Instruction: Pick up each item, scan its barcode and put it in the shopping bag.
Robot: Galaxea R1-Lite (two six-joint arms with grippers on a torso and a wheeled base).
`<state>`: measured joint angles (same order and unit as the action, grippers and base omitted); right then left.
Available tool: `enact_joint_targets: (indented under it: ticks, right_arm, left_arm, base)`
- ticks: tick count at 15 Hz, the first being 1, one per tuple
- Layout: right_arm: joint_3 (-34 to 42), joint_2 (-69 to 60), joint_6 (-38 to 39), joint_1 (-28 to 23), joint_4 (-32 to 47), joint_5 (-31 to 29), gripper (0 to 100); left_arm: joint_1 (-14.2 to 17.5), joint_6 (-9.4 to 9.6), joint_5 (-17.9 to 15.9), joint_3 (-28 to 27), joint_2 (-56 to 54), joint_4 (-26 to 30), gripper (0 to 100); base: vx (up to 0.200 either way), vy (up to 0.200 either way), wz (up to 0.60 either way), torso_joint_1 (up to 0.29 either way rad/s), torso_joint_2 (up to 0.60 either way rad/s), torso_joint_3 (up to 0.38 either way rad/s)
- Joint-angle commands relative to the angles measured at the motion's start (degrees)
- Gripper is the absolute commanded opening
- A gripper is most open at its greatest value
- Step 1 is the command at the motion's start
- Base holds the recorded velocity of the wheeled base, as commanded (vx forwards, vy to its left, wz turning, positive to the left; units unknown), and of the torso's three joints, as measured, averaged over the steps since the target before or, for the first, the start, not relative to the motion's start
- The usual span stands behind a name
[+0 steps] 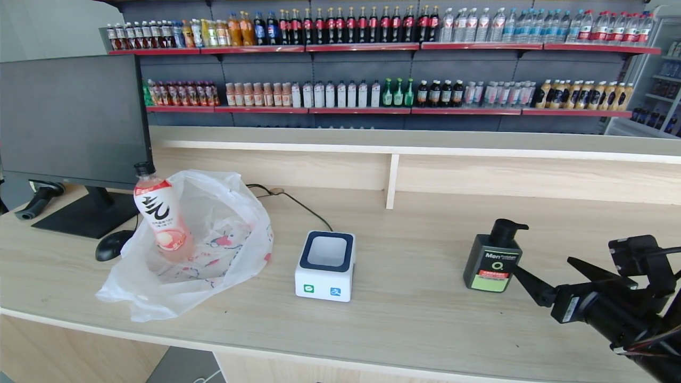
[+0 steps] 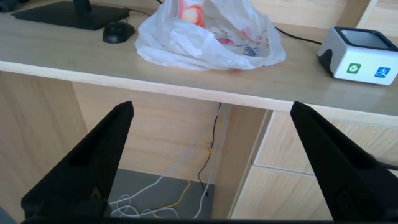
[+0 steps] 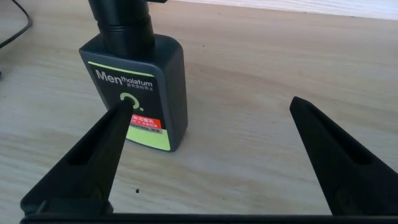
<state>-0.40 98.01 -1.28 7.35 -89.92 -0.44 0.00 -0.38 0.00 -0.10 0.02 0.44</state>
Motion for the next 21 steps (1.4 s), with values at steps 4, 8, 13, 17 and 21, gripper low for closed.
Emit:
enact_joint_targets:
  ticks: [4, 8, 13, 17, 21]
  right_arm:
    - [-2.0, 2.8, 0.0, -1.2, -0.1, 0.0, 100]
    - [-5.4, 4.1, 0.0, -1.9, -0.1, 0.0, 100]
    - [-6.0, 5.3, 0.0, -2.3, -0.1, 0.0, 100]
    - [-7.5, 6.9, 0.0, -3.7, -0.1, 0.0, 100]
    - [-8.4, 7.9, 0.0, -4.3, -0.1, 0.0, 100]
  left_arm:
    - [0.0, 0.03, 0.0, 0.0, 0.0, 0.0, 100]
    - [0.0, 0.03, 0.0, 0.0, 0.0, 0.0, 100]
    - [0.0, 0.03, 0.0, 0.0, 0.0, 0.0, 100]
    - [0.0, 0.03, 0.0, 0.0, 0.0, 0.0, 100]
    - [0.0, 0.03, 0.0, 0.0, 0.0, 0.0, 100]
  base:
    - [0.0, 0.0, 0.0, 0.0, 0.0, 0.0]
    - [0.0, 0.0, 0.0, 0.0, 0.0, 0.0]
    - [0.0, 0.0, 0.0, 0.0, 0.0, 0.0]
    - [0.0, 0.0, 0.0, 0.0, 0.0, 0.0]
    - [0.0, 0.0, 0.0, 0.0, 0.0, 0.0]
